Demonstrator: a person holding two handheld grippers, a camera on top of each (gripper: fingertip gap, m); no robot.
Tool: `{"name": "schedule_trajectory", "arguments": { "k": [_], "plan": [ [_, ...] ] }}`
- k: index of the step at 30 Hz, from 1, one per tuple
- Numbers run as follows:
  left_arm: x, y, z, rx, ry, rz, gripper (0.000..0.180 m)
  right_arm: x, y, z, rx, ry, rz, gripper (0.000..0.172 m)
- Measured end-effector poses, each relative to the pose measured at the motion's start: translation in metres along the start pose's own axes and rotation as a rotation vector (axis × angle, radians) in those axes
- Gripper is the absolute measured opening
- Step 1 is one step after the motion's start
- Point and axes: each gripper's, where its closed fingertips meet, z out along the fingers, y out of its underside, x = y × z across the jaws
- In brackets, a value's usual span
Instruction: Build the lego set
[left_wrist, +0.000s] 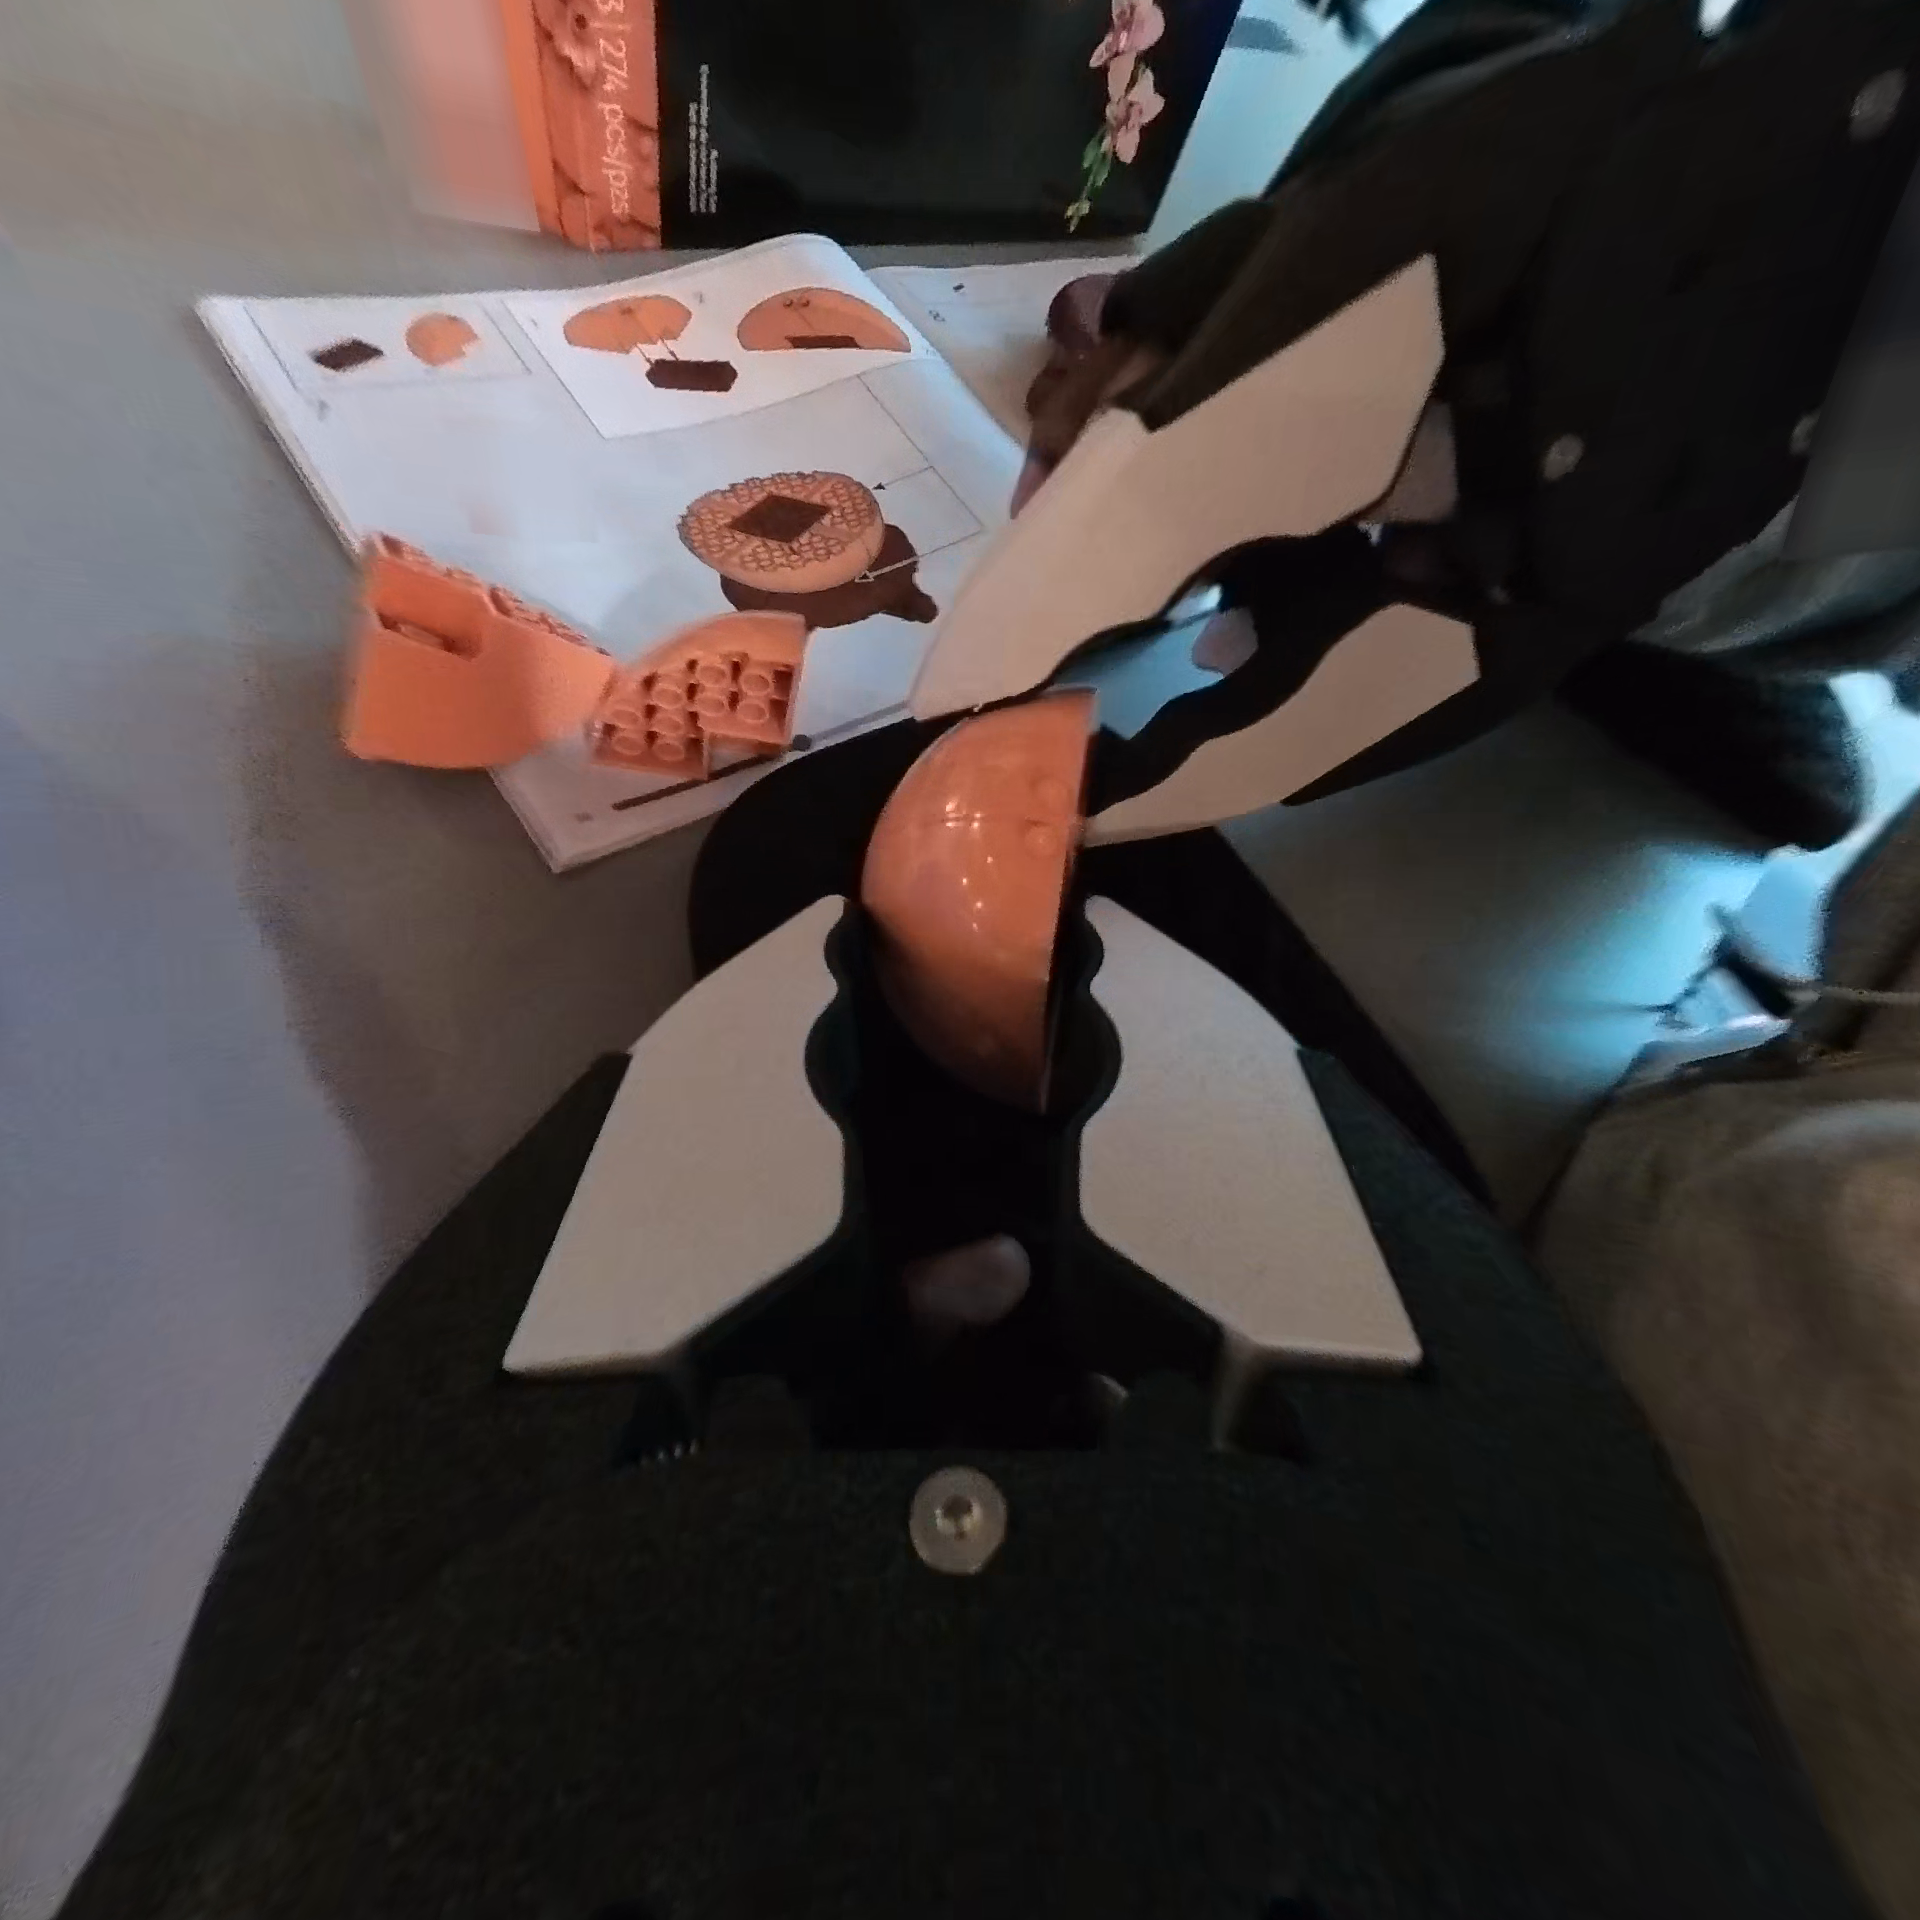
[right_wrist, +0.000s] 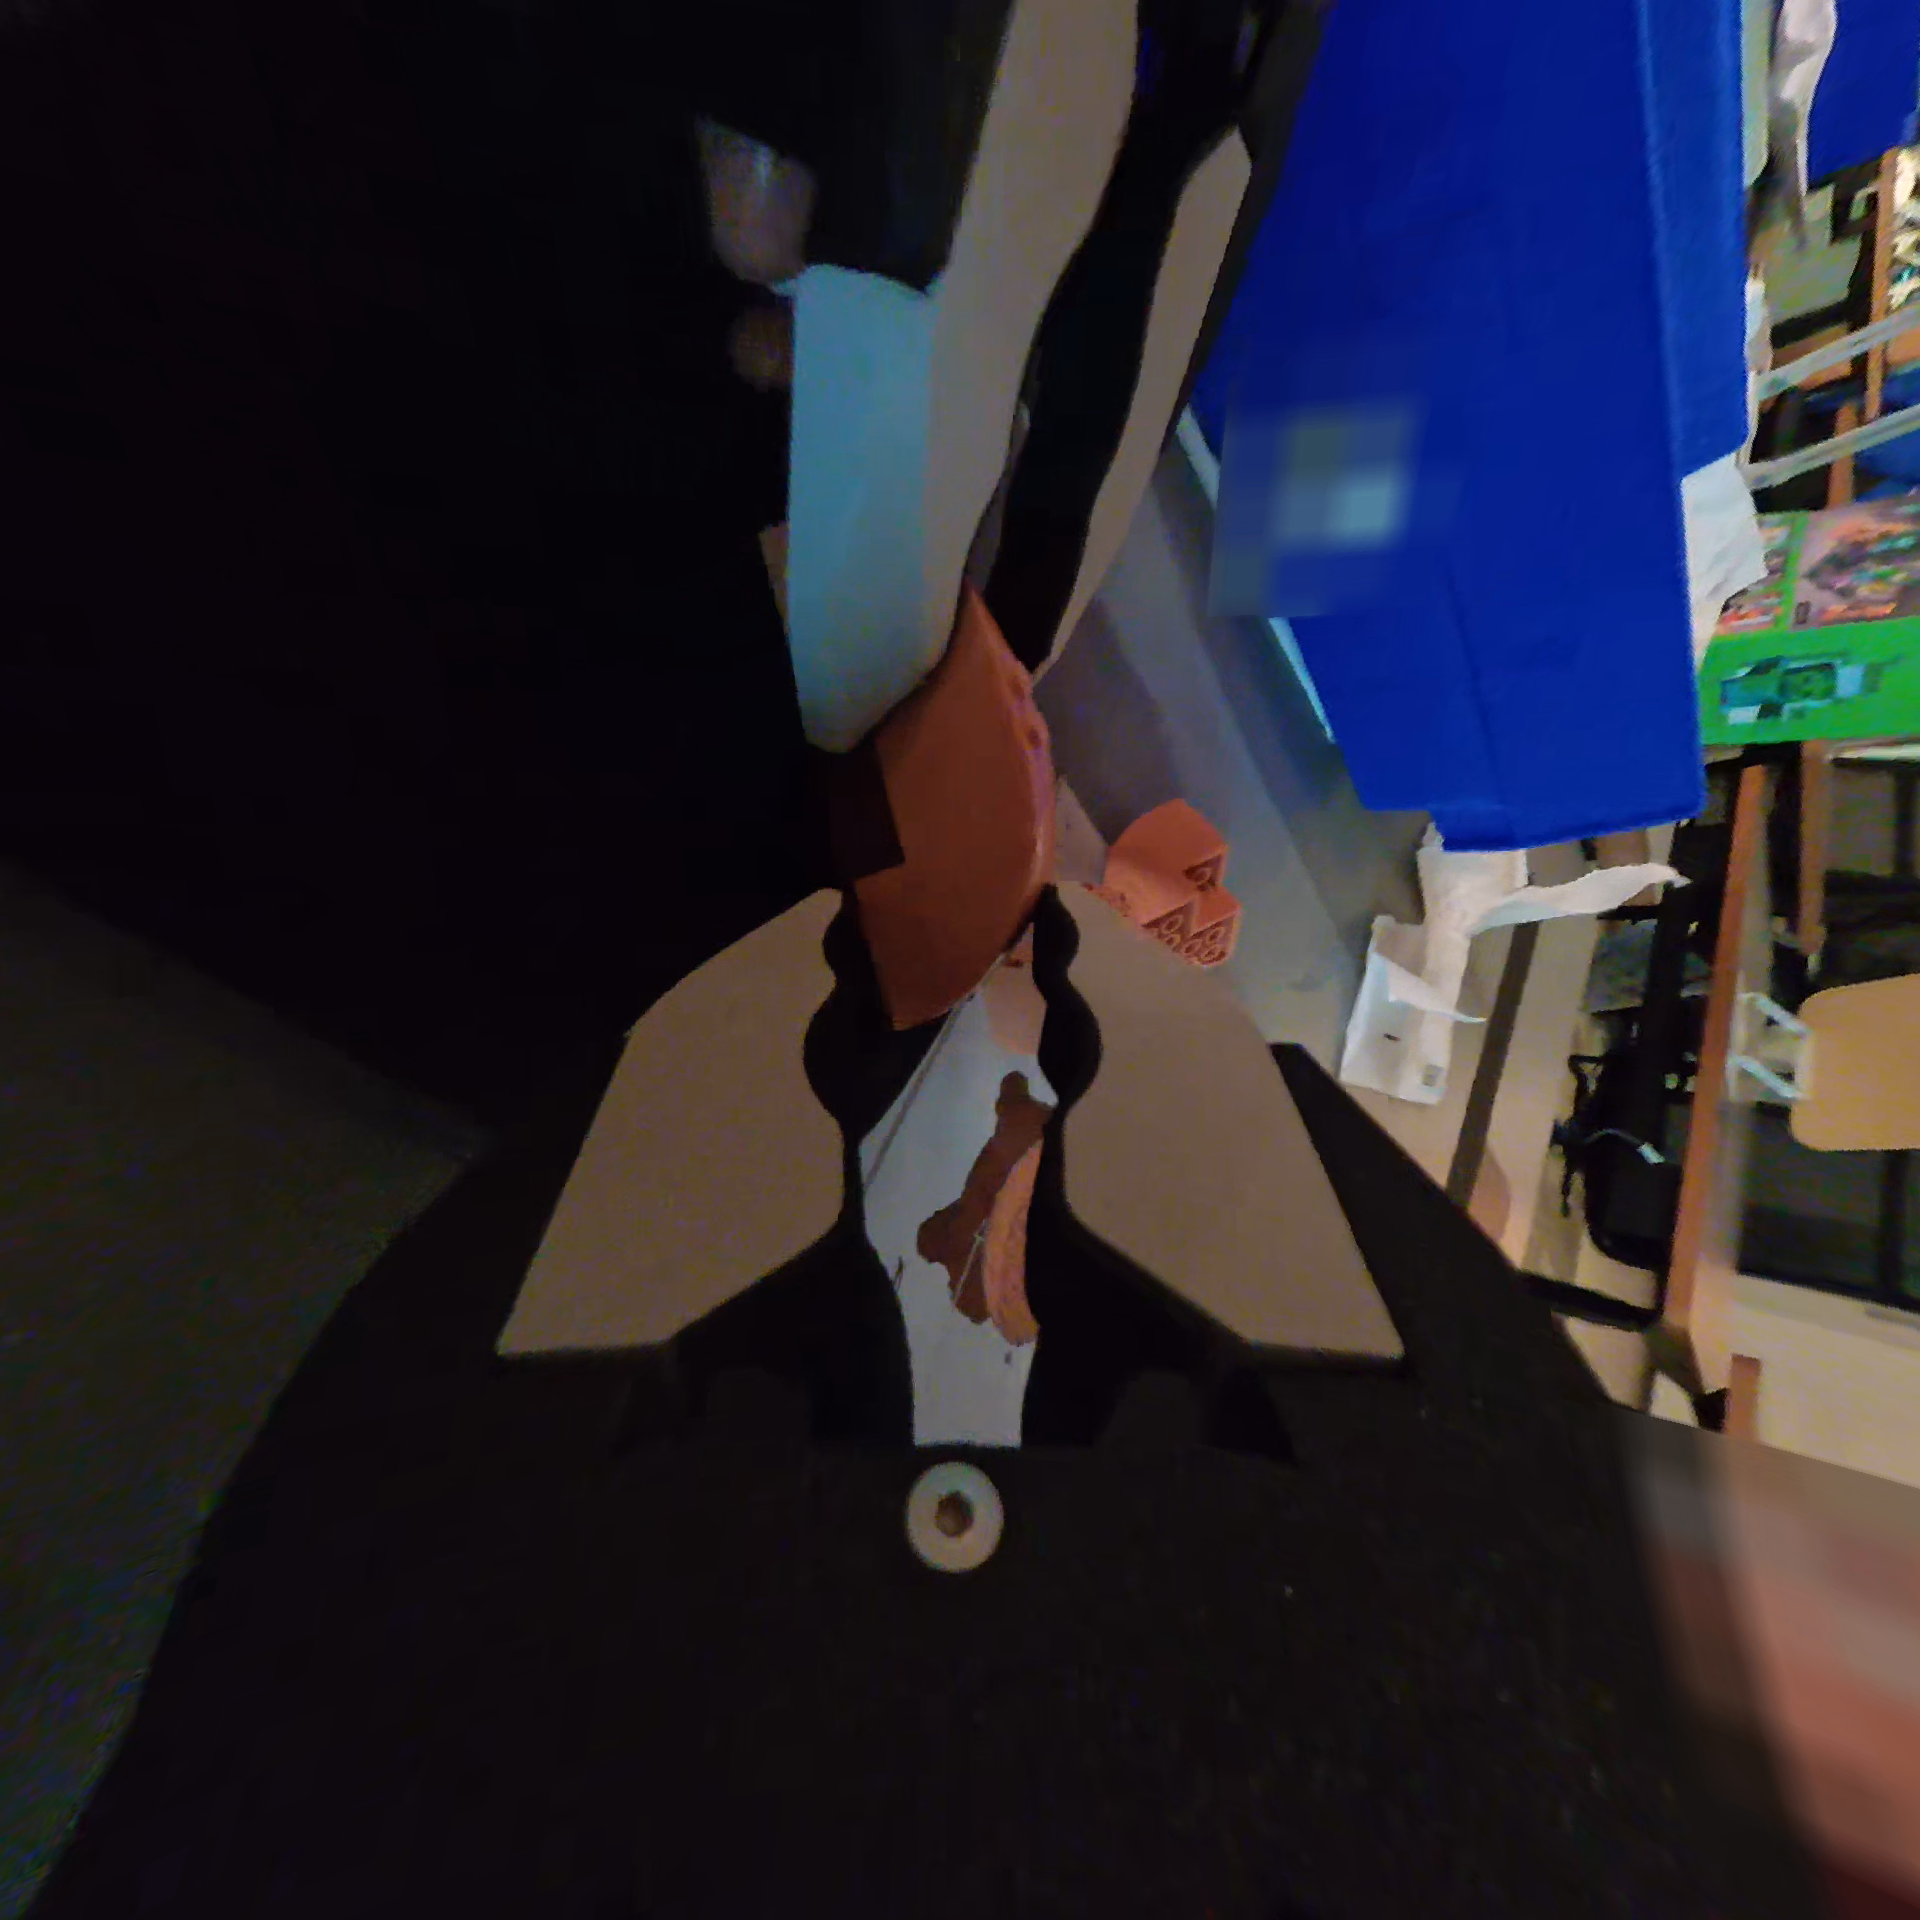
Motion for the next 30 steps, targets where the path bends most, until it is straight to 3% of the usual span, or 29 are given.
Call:
{"name": "schedule_trajectory", "arguments": {
  "k": [4,10,13,17,24,30],
  "plan": [
    [0.003,-0.002,-0.002,0.002,0.078,-0.089,0.037,0.001,-0.009,-0.001,0.037,-0.013,-0.067,0.043],
    [0.008,0.000,-0.001,-0.017,0.148,-0.187,0.037,0.002,-0.013,-0.003,0.082,-0.043,-0.117,0.038],
    [0.007,-0.001,-0.001,-0.032,0.177,-0.230,0.037,0.000,-0.014,-0.003,0.075,-0.063,-0.162,0.050],
    [0.008,0.001,-0.001,-0.078,0.197,-0.233,0.037,0.007,-0.017,-0.004,0.090,-0.009,-0.239,0.033],
    [0.005,-0.001,0.002,-0.088,0.161,-0.214,0.037,0.001,-0.007,-0.003,-0.006,-0.120,-0.154,0.032],
    [0.005,-0.005,0.006,-0.027,0.107,-0.195,0.038,-0.004,0.003,0.000,-0.069,-0.109,-0.103,0.033]
  ]
}}
